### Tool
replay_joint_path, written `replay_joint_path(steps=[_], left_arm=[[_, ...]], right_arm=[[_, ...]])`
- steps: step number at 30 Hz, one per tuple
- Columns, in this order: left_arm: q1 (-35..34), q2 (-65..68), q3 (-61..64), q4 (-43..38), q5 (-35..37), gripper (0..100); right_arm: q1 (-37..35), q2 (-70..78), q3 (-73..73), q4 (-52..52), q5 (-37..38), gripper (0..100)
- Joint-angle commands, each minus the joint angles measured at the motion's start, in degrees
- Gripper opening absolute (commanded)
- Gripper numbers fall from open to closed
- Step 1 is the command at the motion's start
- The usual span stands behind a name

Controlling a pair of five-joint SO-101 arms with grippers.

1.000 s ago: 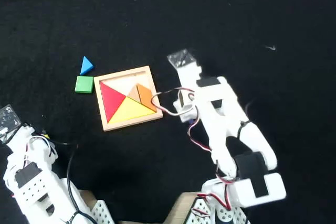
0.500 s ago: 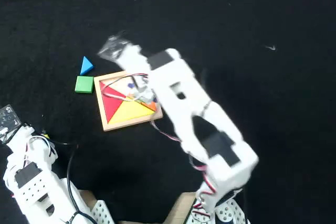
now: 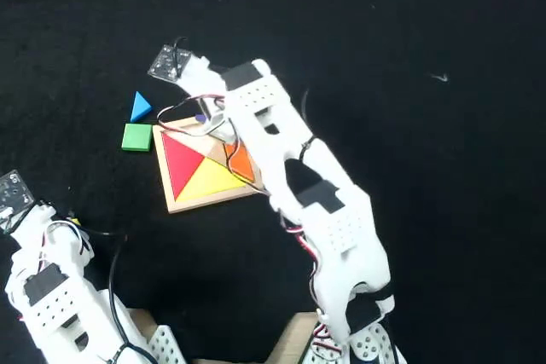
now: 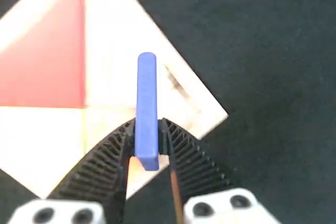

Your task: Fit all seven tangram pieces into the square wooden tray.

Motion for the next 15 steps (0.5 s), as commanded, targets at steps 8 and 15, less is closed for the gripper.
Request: replay_joint_path(steps=[8,15], left_arm=[[0.75,-0.7,-0.13,-1.23,-0.35,15],[0.75,-0.7,-0.13,-1.23,-0.35,15]], right_arm=[[0.97,1.71,-3.21,-1.58,2.73,1.1],[1.23,3.03,-3.21,-3.25,2.73,1.1]])
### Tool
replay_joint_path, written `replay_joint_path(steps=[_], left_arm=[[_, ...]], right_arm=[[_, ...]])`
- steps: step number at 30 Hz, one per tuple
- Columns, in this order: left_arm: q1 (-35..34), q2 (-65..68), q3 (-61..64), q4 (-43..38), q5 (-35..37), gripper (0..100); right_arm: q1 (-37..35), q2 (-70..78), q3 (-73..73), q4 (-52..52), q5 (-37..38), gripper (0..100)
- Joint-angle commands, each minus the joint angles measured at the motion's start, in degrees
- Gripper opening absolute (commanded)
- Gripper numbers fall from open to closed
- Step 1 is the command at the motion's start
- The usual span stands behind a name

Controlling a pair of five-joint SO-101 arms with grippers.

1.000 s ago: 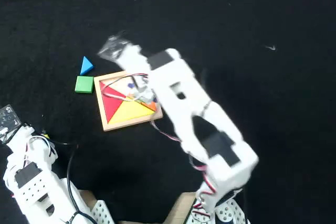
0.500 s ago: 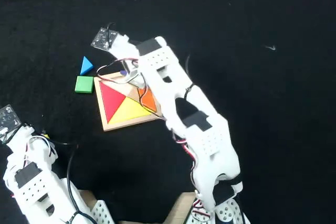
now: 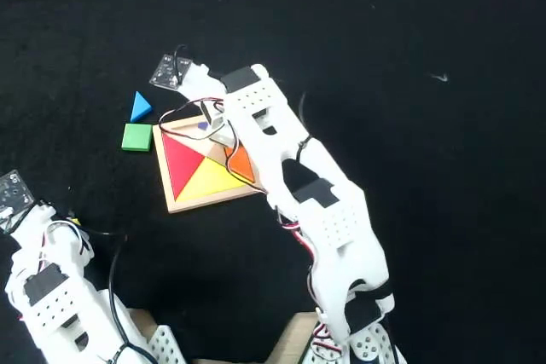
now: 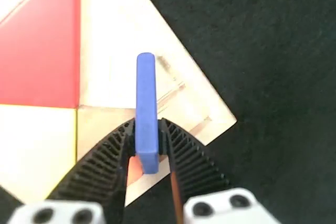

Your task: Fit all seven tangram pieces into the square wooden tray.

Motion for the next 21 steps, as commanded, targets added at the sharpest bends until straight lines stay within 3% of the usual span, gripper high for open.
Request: replay_joint_path(steps=[1,21], left_arm=[[0.75,-0.7,-0.13,-1.23,-0.35,15],[0.75,-0.7,-0.13,-1.23,-0.35,15]], right_arm=[[1.32,-0.4,-3.12,-1.76,0.35,1.1],[0.7,2.24,-4.7,-1.76,-4.04,1.1]])
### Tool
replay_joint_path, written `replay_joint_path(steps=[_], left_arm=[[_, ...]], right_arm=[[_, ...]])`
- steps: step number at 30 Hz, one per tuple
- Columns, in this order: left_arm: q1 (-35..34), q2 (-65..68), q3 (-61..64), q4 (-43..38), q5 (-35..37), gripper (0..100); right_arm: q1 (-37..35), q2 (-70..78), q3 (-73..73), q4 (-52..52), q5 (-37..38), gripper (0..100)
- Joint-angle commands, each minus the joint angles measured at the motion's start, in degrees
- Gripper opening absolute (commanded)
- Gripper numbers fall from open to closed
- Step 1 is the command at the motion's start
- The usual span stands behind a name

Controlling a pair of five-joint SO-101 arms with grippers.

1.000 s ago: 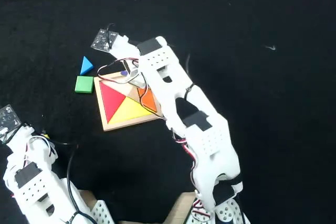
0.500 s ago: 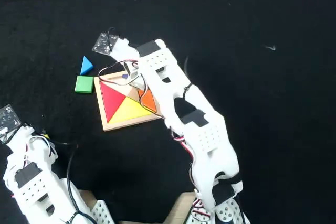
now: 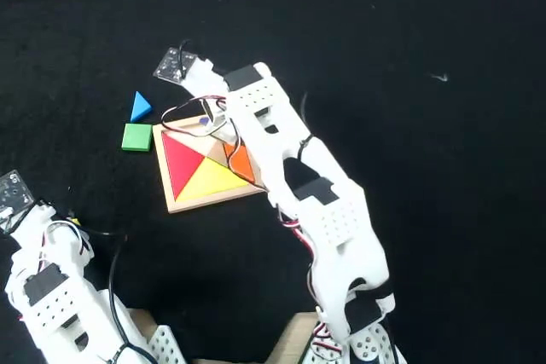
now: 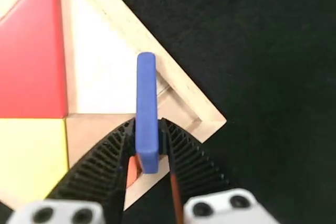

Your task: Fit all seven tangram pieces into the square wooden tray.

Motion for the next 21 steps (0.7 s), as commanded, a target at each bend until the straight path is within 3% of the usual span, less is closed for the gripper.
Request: replay_joint_path(steps=[1,21], left_arm=[[0.75,-0.7,-0.13,-1.23,-0.35,15],[0.84,-0.7,-0.22,-1.23,-0.35,15]], right_arm=[[-0.09,1.63,-3.65,-1.05,-0.7,1.1],[-1.85,-0.13,-3.47,0.97,-3.96,1.1]])
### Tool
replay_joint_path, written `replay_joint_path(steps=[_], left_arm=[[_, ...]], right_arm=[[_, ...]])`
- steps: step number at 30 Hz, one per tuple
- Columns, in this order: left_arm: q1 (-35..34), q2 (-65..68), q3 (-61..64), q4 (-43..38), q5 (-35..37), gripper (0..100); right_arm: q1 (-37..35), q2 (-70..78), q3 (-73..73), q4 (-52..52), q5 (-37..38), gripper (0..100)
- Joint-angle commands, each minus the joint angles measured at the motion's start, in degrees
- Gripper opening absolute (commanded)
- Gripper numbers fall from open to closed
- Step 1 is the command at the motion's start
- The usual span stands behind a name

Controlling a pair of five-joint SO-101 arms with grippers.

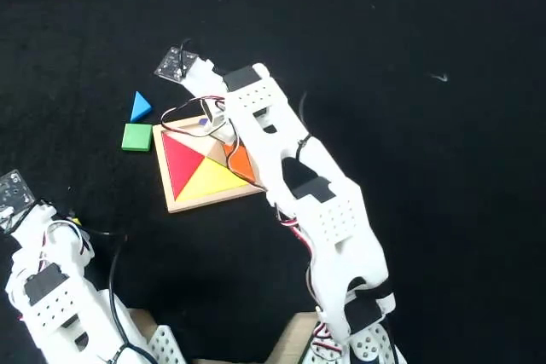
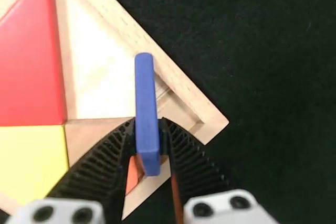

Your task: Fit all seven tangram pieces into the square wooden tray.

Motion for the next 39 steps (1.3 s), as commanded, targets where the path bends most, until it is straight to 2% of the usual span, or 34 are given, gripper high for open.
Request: replay_joint_path(steps=[1,17,23,25,30,39], left_arm=[[0.57,-0.7,-0.22,-1.23,-0.35,15],[0.57,-0.7,-0.22,-1.23,-0.35,15],[0.57,-0.7,-0.22,-1.23,-0.35,15],[0.57,-0.7,-0.22,-1.23,-0.35,15],[0.57,-0.7,-0.22,-1.23,-0.35,15],[0.57,-0.7,-0.22,-1.32,-0.35,15]], right_arm=[[-2.02,-2.42,-1.71,0.7,-1.41,1.1],[-1.85,-2.42,-2.07,2.55,-1.23,2.1],[-1.41,-2.24,-5.58,6.15,-1.49,21.6],[-0.88,-2.15,-5.76,5.98,-1.49,24.4],[1.32,-2.51,-7.87,5.8,-1.14,21.1],[3.87,-2.51,-11.38,6.07,-1.49,21.1]])
